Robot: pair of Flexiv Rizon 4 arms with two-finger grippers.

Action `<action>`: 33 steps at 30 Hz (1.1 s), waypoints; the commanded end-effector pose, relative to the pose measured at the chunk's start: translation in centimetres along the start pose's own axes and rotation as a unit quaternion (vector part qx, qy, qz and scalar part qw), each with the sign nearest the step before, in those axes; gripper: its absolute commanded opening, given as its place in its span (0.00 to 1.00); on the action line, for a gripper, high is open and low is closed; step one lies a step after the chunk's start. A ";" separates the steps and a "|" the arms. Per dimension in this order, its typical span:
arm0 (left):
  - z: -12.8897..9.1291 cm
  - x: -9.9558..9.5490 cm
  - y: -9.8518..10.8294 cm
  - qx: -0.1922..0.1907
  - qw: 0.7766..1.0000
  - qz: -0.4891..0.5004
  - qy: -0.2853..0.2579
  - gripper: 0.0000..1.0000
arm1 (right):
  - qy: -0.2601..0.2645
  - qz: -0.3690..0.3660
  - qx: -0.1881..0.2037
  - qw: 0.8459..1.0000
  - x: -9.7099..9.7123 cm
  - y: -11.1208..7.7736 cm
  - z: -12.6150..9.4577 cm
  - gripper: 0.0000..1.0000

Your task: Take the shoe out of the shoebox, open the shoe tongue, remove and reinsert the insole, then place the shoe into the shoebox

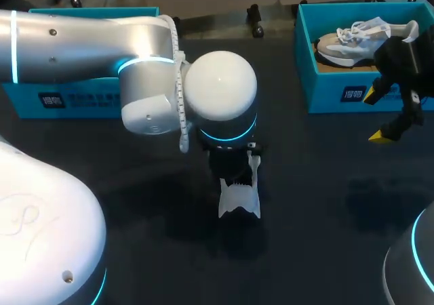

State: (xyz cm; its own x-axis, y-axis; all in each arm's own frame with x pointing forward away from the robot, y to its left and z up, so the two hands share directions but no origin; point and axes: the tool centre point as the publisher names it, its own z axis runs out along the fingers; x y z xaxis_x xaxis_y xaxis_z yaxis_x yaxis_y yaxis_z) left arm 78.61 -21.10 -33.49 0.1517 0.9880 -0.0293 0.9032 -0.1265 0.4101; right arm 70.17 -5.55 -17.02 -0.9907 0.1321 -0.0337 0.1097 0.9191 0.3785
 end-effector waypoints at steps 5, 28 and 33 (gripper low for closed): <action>-0.7 -0.2 1.5 -0.006 1.000 -0.008 -0.010 1.00 | 0.001 0.001 0.002 1.000 -0.1 0.1 0.1 1.00; -2.6 -0.2 8.6 -0.036 0.997 -0.044 -0.042 0.36 | 0.001 0.001 0.002 1.000 -0.1 0.1 0.1 1.00; -2.2 -0.6 8.3 -0.033 0.998 -0.042 -0.041 0.33 | 0.001 0.001 0.002 1.000 -0.1 0.1 0.1 1.00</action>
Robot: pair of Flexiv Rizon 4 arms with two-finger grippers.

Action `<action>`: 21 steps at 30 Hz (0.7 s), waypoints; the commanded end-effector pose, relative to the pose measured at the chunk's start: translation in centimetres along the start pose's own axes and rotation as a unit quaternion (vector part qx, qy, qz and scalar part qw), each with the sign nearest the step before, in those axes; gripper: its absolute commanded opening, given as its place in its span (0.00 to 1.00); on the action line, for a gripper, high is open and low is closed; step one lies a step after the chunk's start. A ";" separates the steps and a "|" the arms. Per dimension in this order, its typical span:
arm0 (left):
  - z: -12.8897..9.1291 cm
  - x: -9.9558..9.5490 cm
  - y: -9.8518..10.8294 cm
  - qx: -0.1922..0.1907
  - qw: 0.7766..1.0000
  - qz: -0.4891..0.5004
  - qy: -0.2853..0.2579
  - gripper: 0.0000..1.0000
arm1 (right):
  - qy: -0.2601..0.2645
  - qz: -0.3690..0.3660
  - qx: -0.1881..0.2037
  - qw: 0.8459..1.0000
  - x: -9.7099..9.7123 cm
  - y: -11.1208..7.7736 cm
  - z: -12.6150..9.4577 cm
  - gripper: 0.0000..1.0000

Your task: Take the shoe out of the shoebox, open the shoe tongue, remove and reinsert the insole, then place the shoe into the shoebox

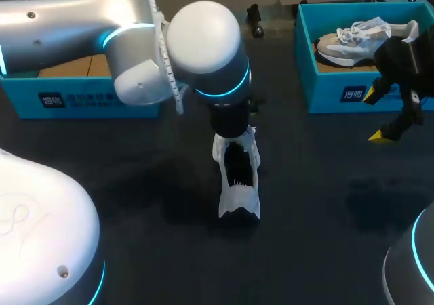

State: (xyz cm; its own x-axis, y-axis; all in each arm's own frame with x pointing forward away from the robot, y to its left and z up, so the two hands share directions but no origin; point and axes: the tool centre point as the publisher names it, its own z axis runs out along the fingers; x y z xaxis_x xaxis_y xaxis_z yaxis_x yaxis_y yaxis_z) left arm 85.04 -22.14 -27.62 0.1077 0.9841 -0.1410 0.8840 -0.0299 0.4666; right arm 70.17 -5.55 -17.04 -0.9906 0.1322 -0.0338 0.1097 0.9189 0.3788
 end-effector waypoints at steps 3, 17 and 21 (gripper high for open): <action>0.7 -0.1 -0.4 0.009 1.000 0.004 0.001 0.32 | 0.001 0.001 0.002 1.000 -0.1 0.1 0.1 1.00; 0.7 0.8 -3.5 0.042 0.999 0.027 0.006 0.29 | 0.001 0.001 0.002 1.000 -0.1 0.1 0.1 1.00; 0.6 0.8 -3.8 0.045 0.999 0.025 0.004 0.32 | 0.001 0.001 0.002 1.000 -0.1 0.1 0.1 1.00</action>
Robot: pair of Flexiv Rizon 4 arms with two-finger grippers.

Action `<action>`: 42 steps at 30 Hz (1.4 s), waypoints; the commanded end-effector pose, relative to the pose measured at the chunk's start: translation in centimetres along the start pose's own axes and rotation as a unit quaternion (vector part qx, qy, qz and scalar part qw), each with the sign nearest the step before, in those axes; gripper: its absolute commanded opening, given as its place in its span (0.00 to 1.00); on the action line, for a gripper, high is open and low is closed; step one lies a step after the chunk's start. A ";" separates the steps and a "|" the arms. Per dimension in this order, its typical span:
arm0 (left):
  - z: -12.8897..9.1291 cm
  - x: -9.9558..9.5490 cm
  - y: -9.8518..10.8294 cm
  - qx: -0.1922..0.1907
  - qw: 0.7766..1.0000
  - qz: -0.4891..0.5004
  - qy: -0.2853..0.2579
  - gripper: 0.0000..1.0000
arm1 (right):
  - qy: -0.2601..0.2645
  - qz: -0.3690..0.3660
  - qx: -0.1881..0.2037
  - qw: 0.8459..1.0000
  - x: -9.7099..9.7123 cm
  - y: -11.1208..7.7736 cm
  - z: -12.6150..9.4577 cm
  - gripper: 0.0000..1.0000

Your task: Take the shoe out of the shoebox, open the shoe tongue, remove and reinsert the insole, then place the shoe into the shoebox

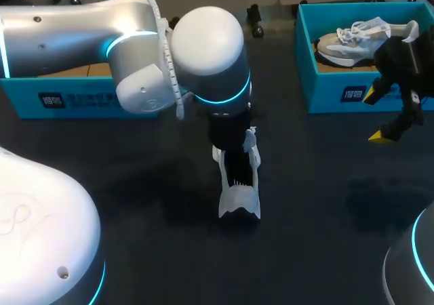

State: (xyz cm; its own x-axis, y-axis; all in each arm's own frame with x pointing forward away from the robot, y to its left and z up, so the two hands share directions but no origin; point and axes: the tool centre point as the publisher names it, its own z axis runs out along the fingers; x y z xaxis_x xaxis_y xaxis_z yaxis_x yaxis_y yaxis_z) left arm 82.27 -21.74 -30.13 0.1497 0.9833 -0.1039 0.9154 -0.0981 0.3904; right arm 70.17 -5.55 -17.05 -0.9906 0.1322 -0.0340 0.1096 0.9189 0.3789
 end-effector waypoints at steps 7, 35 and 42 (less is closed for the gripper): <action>-0.3 0.7 -0.5 0.001 1.000 -0.004 0.000 0.31 | 0.001 0.001 0.002 1.000 -0.1 0.1 0.1 1.00; 0.5 -0.4 -7.4 0.050 0.999 -0.009 0.017 0.28 | 0.001 0.001 0.002 1.000 -0.1 0.1 0.1 1.00; -0.5 -0.8 -6.3 0.041 0.996 -0.081 0.012 0.31 | 0.001 0.001 0.002 1.000 -0.1 0.1 0.1 1.00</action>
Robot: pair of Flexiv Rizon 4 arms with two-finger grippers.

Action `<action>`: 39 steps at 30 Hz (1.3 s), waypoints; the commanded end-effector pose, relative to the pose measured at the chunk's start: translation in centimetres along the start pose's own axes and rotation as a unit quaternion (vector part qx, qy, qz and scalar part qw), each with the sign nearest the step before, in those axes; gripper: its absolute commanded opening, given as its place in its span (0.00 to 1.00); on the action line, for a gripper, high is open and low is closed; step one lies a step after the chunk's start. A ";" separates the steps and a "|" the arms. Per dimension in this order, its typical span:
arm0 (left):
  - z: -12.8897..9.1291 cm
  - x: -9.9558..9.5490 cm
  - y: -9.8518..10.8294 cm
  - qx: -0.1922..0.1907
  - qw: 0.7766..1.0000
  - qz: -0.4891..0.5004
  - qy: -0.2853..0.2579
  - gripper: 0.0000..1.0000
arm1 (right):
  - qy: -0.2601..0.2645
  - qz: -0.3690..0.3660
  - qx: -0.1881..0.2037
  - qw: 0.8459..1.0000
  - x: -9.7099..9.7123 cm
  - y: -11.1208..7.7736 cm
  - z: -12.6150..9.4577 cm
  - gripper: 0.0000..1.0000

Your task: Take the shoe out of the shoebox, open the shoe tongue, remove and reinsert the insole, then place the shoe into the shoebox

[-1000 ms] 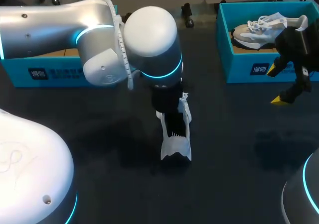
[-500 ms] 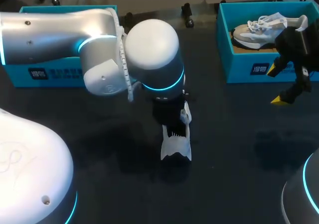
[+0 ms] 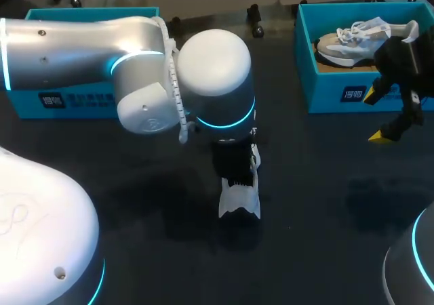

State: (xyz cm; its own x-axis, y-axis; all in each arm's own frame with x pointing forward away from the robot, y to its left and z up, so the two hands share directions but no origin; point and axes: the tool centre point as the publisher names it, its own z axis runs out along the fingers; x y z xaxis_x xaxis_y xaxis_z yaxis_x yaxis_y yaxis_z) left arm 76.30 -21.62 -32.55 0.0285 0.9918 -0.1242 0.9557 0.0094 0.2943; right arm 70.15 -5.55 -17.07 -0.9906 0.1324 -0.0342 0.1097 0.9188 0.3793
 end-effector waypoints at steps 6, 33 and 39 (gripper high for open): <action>0.8 -0.6 -1.2 -0.007 0.999 -0.045 0.014 0.32 | 0.001 0.001 0.002 1.000 -0.1 0.1 0.1 1.00; -4.2 0.6 -2.3 0.025 0.913 -0.408 0.003 1.00 | 0.001 0.001 0.002 1.000 -0.1 0.1 0.1 1.00; -4.2 0.6 -2.3 0.025 0.913 -0.408 0.003 1.00 | 0.001 0.001 0.002 1.000 -0.1 0.1 0.1 1.00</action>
State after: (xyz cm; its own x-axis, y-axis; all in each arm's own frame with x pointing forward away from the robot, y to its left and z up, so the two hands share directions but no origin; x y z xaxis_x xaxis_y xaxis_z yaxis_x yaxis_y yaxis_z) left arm 72.93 -20.64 -29.31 -0.7016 0.6569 -0.2761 0.6683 0.7411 0.0648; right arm 70.14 -5.55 -17.06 -0.9906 0.1325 -0.0344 0.1097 0.9189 0.3790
